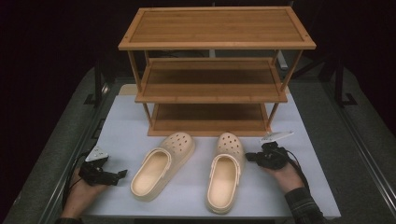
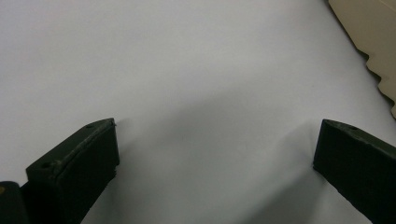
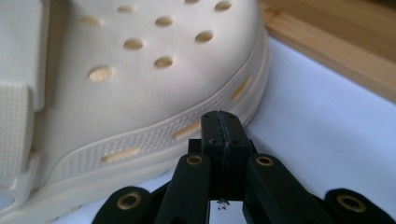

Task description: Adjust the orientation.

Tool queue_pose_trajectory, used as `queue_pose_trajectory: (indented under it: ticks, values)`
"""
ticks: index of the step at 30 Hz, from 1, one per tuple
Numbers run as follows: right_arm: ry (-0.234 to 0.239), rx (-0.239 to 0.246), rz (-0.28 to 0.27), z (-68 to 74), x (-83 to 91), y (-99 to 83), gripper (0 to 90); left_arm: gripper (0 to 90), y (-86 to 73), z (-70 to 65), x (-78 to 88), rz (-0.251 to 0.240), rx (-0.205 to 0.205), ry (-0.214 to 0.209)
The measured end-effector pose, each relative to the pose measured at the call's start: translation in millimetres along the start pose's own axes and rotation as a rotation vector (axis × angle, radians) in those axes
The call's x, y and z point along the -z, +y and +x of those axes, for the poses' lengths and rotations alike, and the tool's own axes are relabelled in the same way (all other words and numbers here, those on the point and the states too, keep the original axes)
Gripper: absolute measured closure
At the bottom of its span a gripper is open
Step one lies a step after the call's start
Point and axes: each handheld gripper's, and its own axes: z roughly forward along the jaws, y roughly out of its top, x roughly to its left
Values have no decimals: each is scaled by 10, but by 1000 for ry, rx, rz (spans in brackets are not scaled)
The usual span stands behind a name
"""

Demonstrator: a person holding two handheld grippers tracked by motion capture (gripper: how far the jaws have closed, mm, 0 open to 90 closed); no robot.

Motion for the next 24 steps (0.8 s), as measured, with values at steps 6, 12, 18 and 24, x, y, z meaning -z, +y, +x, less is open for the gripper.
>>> queue_pose_trajectory:
  ticks: [6, 12, 18, 24]
  values:
    - [13, 4, 4, 27, -59, 9, 897, 0, 0, 0, 0, 0, 0, 0]
    - [19, 14, 5, 46, -136, 82, 898, 0, 1, 0, -1, 1, 0, 0]
    - [29, 29, 7, 84, -262, 199, 898, 0, 1, 0, -1, 1, 1, 0]
    - [47, 38, -5, 109, -367, 271, 898, 0, 1, 0, -1, 1, 1, 0]
